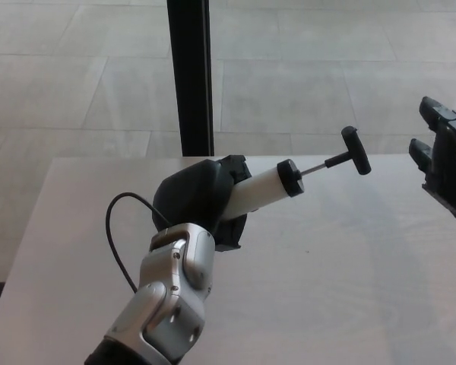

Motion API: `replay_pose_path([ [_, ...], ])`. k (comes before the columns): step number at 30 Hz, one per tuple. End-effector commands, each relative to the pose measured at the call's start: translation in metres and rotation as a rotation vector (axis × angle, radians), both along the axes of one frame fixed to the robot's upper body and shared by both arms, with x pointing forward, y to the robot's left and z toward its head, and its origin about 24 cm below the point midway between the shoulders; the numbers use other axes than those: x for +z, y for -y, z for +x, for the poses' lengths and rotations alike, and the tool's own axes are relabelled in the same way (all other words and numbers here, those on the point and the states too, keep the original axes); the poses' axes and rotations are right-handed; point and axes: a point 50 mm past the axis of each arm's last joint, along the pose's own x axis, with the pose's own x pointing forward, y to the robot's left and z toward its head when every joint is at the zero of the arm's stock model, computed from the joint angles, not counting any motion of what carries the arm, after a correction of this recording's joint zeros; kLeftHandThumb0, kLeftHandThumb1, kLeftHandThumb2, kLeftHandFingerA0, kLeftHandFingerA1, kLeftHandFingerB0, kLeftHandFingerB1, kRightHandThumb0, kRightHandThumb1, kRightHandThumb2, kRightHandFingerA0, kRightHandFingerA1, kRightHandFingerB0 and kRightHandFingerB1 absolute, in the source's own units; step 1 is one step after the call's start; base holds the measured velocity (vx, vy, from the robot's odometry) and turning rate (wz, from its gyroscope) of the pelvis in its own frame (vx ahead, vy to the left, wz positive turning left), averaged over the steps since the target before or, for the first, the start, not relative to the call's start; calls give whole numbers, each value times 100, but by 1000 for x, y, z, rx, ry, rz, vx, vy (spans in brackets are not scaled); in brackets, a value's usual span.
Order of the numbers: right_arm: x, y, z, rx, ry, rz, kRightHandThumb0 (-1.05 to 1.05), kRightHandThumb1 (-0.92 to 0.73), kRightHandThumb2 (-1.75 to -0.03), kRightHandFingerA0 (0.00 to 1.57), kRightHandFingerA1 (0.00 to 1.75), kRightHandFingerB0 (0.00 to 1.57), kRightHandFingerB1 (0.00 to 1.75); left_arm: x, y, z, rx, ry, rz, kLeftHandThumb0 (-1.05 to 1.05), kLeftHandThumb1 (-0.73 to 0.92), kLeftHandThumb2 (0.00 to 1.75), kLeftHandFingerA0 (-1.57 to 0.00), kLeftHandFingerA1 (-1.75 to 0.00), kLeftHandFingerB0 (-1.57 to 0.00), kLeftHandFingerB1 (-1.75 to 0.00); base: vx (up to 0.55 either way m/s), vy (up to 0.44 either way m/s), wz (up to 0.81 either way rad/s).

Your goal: The robot uses its left hand to lift the air pump kept on the middle of the desk and use the right hand to compress the handle

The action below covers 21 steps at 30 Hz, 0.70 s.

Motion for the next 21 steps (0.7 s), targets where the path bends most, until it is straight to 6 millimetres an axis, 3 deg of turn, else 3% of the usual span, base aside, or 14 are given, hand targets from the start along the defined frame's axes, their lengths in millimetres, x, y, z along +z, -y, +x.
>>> replay_pose_path([
  [1, 9, -8, 5, -9, -6, 17, -105, -92, -90, 0, 0, 0, 0, 6, -1, 2, -7, 20, 13, -16, 49, 118, -90, -175, -77, -161, 0, 0, 0],
  [4, 12, -18, 11, -11, 40, 43, -105, -92, -91, 0, 0, 0, 0, 6, 2, 1, -14, 18, 29, -18, 55, 108, -88, -175, -70, -162, 0, 0, 0],
  [10, 23, -40, 14, 13, 57, 75, -105, -92, -91, 0, 0, 0, 0, 3, 3, 0, -31, 52, 70, -16, 53, 113, -94, -175, -75, -162, 0, 0, 0],
  [11, 24, -43, 13, 19, 57, 75, -105, -92, -101, 0, 0, 0, 0, 3, 3, 1, -44, 58, 88, -23, 49, 117, -123, -143, -101, -128, 0, 0, 0],
  [15, 21, -47, 13, 28, 52, 76, -105, -92, -89, 0, 0, 0, 0, 2, 4, 1, -55, 62, 86, -21, 49, 118, -124, -144, -102, -129, 0, 0, 0],
  [16, 21, -48, 13, 32, 55, 76, -105, -92, -88, 0, 0, 0, 0, 2, 4, 1, -66, 65, 106, -14, 45, 127, -94, -175, -81, -155, 0, 0, 0],
  [17, 20, -50, 14, 35, 49, 80, -105, -92, -89, 0, 0, 0, 0, 1, 3, 1, -59, 65, 111, -21, 48, 117, -124, -142, -102, -127, 0, 0, 0],
  [18, 20, -51, 13, 37, 47, 81, -105, -92, -91, 0, 0, 0, 0, 1, 3, 2, -62, 72, 114, -21, 47, 118, -124, -141, -102, -125, 0, 0, 0],
  [19, 20, -52, 13, 37, 44, 77, -105, -92, -95, 0, 0, 0, 0, 1, 3, 2, -66, 84, 130, -16, 47, 123, -96, -175, -83, -152, 0, 0, 0],
  [21, 21, -55, 13, 44, 46, 63, -103, -92, -96, 0, 0, 0, 0, 1, 3, 3, -67, 83, 136, -17, 51, 119, -96, -175, -83, -151, 0, 0, 0],
])
